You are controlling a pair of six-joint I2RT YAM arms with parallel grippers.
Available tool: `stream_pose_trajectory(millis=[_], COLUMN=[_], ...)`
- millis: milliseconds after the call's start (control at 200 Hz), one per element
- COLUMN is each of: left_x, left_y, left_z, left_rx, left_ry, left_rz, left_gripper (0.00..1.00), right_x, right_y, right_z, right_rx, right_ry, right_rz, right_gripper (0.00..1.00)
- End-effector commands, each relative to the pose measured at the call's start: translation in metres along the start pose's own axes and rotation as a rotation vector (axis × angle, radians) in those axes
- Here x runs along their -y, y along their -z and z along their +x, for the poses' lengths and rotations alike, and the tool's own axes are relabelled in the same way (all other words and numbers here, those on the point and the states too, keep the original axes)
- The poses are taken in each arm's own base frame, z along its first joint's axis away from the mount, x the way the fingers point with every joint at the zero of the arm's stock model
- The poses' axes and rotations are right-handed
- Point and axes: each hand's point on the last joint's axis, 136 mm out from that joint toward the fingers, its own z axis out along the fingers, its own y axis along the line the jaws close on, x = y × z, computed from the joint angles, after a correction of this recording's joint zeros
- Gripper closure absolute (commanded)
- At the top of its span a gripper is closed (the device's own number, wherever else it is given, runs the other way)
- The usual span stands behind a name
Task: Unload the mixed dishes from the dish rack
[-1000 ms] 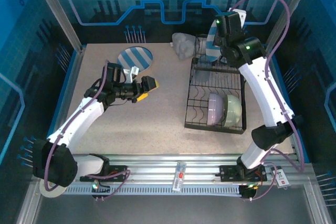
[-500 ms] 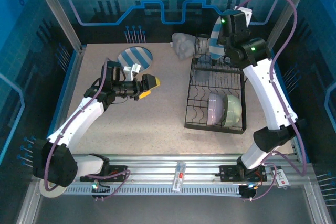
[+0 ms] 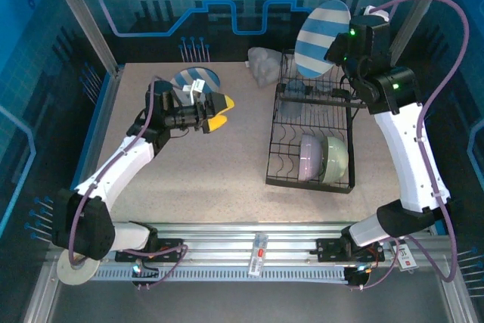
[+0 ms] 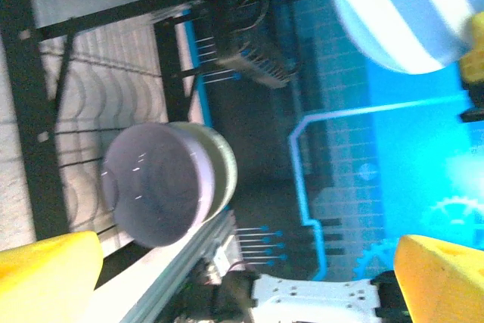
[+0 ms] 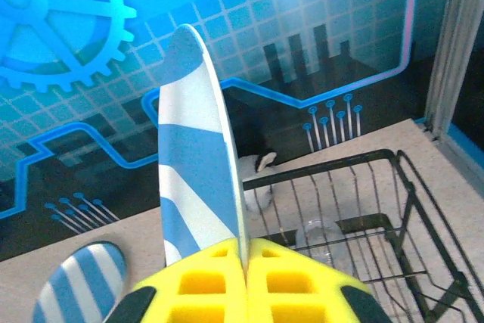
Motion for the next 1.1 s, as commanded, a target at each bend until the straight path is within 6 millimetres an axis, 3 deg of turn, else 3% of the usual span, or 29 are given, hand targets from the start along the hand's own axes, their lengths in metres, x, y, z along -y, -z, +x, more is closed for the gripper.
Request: stream_pose_trajectory(millis=[0, 180, 330, 721, 806, 1091], left_x=[0.036, 0.047, 0.055, 0.083, 0.080, 0.084], left_y=[-0.001, -0.009, -0.026, -0.095, -0.107, -0.124], left_z=[-0.013, -0.037, -0.053, -0.048, -0.044, -0.045], left_rx=[0.016, 0.080, 0.094, 0.040, 0.028, 0.045], left_ry=[-0.016, -0.020, 0.003, -0.017, -0.026, -0.030], left_rz=[0.152, 0.201, 0.265, 0.299, 0.259, 0.254], left_gripper=[0.01, 0.01, 0.01, 0.02, 0.03, 0.17], right_x=[-0.012, -0.009, -0.016, -0.014, -0.018, -0.022], right_y=[0.005, -0.009, -0.003, 0.007, 0.011, 0.015], right_z=[-0.016, -0.019, -0.020, -0.002, 0.000, 0.013], right_rx=[0.027, -0.029, -0.070, -0.167, -0.197, -0.262], right_ry=[-0.082, -0.096, -0.112, -0.266, -0.288, -0.320], right_rz=[-0.108, -0.187, -0.315, -0.535, -0.587, -0.646], right_gripper=[1.00, 1.00, 1.00, 1.00, 1.00, 1.00])
